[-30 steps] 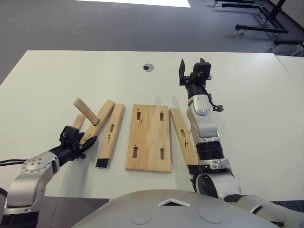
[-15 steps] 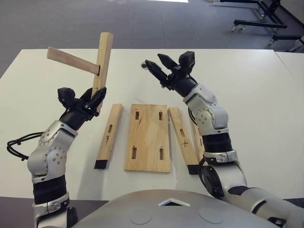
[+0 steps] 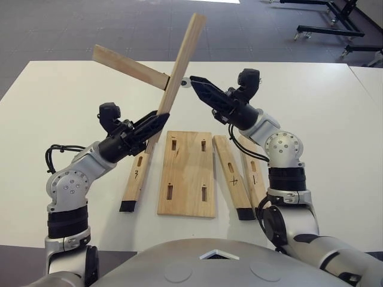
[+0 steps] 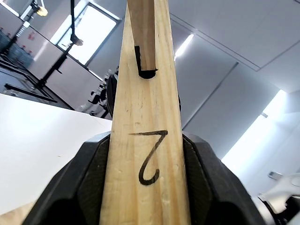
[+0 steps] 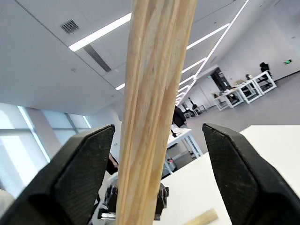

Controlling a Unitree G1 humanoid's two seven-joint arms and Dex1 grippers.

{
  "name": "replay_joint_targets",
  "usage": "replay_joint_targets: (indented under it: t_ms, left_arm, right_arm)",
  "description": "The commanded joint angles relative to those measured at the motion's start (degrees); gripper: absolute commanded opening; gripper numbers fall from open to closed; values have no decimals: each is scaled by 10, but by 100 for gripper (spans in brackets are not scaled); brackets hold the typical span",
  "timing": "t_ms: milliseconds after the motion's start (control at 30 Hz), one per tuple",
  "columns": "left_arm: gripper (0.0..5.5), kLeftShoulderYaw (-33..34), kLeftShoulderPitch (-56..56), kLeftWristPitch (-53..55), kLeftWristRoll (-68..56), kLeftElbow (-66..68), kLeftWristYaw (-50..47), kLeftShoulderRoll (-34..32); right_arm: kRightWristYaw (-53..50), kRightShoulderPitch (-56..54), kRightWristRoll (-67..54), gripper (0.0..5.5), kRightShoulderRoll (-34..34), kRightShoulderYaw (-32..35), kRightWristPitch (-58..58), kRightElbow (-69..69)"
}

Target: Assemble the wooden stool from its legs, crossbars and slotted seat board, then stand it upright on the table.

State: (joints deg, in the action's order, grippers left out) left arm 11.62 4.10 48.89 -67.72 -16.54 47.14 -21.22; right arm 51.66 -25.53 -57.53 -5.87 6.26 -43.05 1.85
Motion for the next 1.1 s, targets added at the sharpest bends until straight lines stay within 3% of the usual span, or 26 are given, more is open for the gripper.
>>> replay_joint_targets:
  t_ms: [33,433,700,1067,1100]
  left_arm:
    - [203,-9,8,17,-13,-7,12,-16]
    - [203,-37,15,6,24,14,14,-21]
    - [203,-38,1,-4,40,14,22,-18]
    - [203,-41,-6,-52,76,31,22,-10]
    - [239,-30,-1,-60,72,40,13,-3]
  right_arm:
    - [-3,0,-14,345,6,-5,-17,-13]
    - [-47,-25,-8,345,30,-1,-20,18]
    - [-47,-31,-24,214,38,23,-9,19]
    - [-30,-27,-5,210,36,19,17,4]
    - [-24,-24,4,210,30,20,29,-1]
